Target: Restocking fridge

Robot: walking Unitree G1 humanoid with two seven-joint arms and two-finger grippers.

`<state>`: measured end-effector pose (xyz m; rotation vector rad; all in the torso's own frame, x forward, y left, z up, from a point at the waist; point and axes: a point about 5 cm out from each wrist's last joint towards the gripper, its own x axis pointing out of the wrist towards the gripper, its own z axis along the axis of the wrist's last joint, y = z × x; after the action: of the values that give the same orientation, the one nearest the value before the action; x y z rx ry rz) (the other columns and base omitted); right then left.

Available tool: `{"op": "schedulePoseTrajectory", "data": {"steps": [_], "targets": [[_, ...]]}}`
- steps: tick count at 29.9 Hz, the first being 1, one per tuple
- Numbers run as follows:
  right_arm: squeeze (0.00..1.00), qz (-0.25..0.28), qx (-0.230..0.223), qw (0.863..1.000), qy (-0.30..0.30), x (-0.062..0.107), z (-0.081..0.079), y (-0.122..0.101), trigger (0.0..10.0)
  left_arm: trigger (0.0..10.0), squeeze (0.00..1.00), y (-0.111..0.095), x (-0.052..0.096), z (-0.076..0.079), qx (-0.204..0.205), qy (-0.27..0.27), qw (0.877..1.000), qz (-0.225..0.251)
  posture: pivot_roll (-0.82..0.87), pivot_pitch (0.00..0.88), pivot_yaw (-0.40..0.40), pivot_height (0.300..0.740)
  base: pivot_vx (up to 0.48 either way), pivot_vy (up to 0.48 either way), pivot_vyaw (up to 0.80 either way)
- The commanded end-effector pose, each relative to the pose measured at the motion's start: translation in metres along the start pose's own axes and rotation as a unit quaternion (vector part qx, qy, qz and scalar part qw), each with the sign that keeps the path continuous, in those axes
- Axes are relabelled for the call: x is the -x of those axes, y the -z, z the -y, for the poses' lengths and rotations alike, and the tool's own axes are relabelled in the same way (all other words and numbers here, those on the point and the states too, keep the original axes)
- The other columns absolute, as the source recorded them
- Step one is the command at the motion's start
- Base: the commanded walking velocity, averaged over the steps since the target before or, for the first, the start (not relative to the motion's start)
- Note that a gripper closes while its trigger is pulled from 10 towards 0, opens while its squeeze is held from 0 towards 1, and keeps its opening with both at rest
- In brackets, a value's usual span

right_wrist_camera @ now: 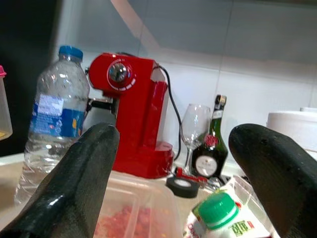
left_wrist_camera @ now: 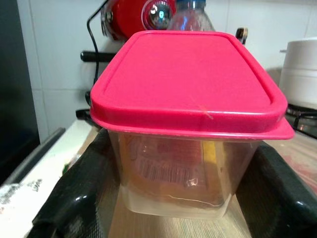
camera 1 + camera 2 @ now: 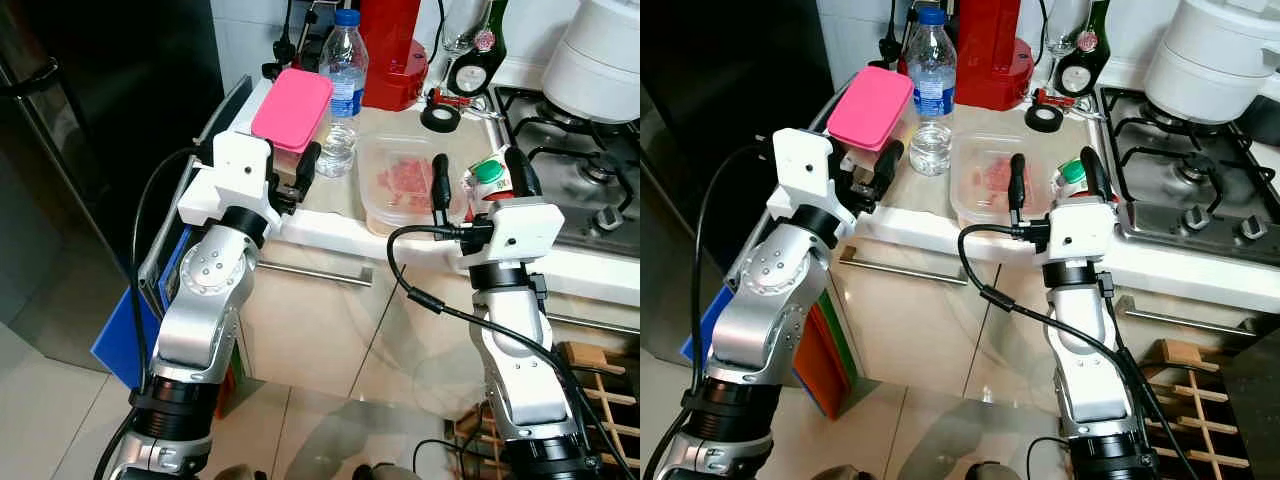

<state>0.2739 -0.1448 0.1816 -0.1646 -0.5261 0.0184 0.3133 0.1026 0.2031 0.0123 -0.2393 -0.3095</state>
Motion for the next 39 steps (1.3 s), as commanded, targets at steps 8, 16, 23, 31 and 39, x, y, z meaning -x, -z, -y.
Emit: {"op": "schedulePoseTrajectory", "data": {"steps": [8,16,23,31,39], "targets": [[0.0,-0.008,0.003,1.0,0.003,-0.001,0.006,-0.001,10.0,10.0,0.0,-0.004,-0.007,-0.001,-0.006,-0.013,1.0,0.016,-0.06,0.0,-0.032,0.74,-0.408,0.0,0.0],[0.0,-0.016,0.005,1.0,-0.003,0.0,0.004,0.001,10.0,10.0,0.0,-0.004,-0.009,-0.004,-0.008,-0.014,1.0,0.02,-0.06,0.0,-0.032,0.74,-0.433,0.0,0.0],[0.0,-0.019,0.007,1.0,-0.007,0.001,0.003,0.002,10.0,10.0,0.0,-0.004,-0.01,-0.004,-0.011,-0.011,1.0,0.022,-0.06,0.0,-0.031,0.74,-0.431,0.0,0.0],[0.0,-0.026,0.011,1.0,-0.013,0.004,0.003,0.005,10.0,10.0,0.0,-0.004,-0.012,-0.002,-0.011,-0.005,1.0,0.025,-0.07,0.0,-0.026,0.74,-0.434,0.0,0.0],[0.0,-0.039,0.013,0.999,-0.016,0.007,0.003,0.01,10.0,10.0,0.0,-0.001,-0.013,-0.001,-0.005,0.009,1.0,0.024,-0.06,0.0,-0.023,0.74,-0.149,0.0,0.0]]}}
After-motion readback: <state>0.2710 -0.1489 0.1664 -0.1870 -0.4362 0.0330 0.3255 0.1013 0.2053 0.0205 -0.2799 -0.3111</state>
